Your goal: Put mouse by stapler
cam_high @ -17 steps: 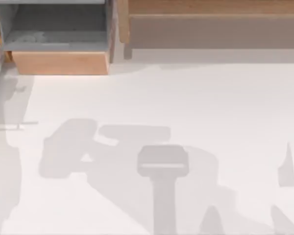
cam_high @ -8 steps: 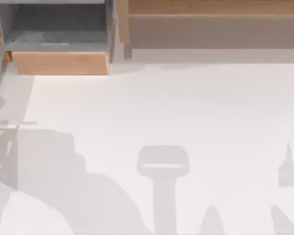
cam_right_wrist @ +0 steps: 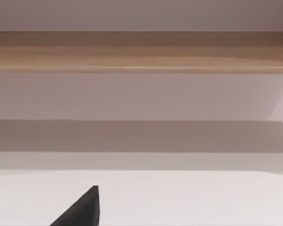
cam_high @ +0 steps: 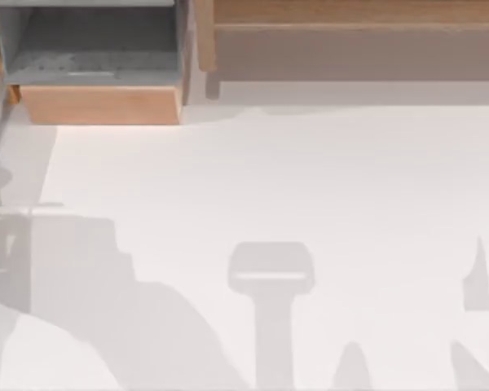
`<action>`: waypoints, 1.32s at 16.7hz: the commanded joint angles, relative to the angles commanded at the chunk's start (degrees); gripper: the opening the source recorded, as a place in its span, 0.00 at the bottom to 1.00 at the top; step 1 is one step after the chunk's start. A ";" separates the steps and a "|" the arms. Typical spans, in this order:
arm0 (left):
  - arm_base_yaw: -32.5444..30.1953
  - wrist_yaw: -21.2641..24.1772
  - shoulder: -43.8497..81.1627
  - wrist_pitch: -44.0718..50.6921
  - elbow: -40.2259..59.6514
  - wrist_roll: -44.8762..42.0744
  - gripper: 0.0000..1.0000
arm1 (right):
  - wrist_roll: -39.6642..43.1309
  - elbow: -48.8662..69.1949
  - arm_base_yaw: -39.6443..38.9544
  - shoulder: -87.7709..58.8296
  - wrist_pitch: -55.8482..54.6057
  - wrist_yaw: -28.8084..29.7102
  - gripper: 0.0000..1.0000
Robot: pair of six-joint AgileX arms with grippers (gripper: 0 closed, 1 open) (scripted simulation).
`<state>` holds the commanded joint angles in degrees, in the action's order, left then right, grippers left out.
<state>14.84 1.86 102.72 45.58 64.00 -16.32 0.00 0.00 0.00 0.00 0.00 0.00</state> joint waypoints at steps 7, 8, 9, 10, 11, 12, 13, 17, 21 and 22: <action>0.21 0.05 -0.72 0.24 -0.92 0.05 0.00 | 0.00 0.00 0.00 0.00 0.00 0.00 1.00; 0.24 0.03 -0.84 0.26 -1.10 0.08 0.00 | 0.00 0.00 0.00 0.00 0.00 0.00 1.00; 0.26 0.00 -0.96 0.28 -1.28 0.12 0.00 | 0.00 0.00 0.00 0.00 0.00 0.00 1.00; 0.28 -0.02 -1.06 0.28 -1.44 0.15 0.00 | 0.00 0.00 0.00 0.00 0.00 0.00 1.00; 0.29 -0.03 -1.15 0.25 -1.58 0.19 0.00 | 0.00 0.00 0.00 0.00 0.00 0.00 1.00; 0.29 -0.04 -1.21 0.21 -1.70 0.23 0.00 | 0.00 0.00 0.00 0.00 0.00 0.00 1.00; 0.29 -0.04 -1.26 0.14 -1.78 0.27 0.00 | 0.00 0.00 0.00 0.00 0.00 0.00 1.00; 0.27 0.01 -1.12 -0.43 -1.91 0.34 0.00 | 0.00 0.00 0.00 0.00 0.00 0.00 1.00; 0.18 0.04 -0.33 -1.55 -1.61 0.33 0.00 | 0.00 0.00 0.00 0.00 0.00 0.00 1.00; 0.12 0.03 -0.03 -1.92 -1.48 0.31 0.00 | 0.00 0.00 0.00 0.00 0.00 0.00 1.00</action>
<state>14.97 1.89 102.69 43.66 62.51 -16.01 0.00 0.00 0.00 0.00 0.00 0.00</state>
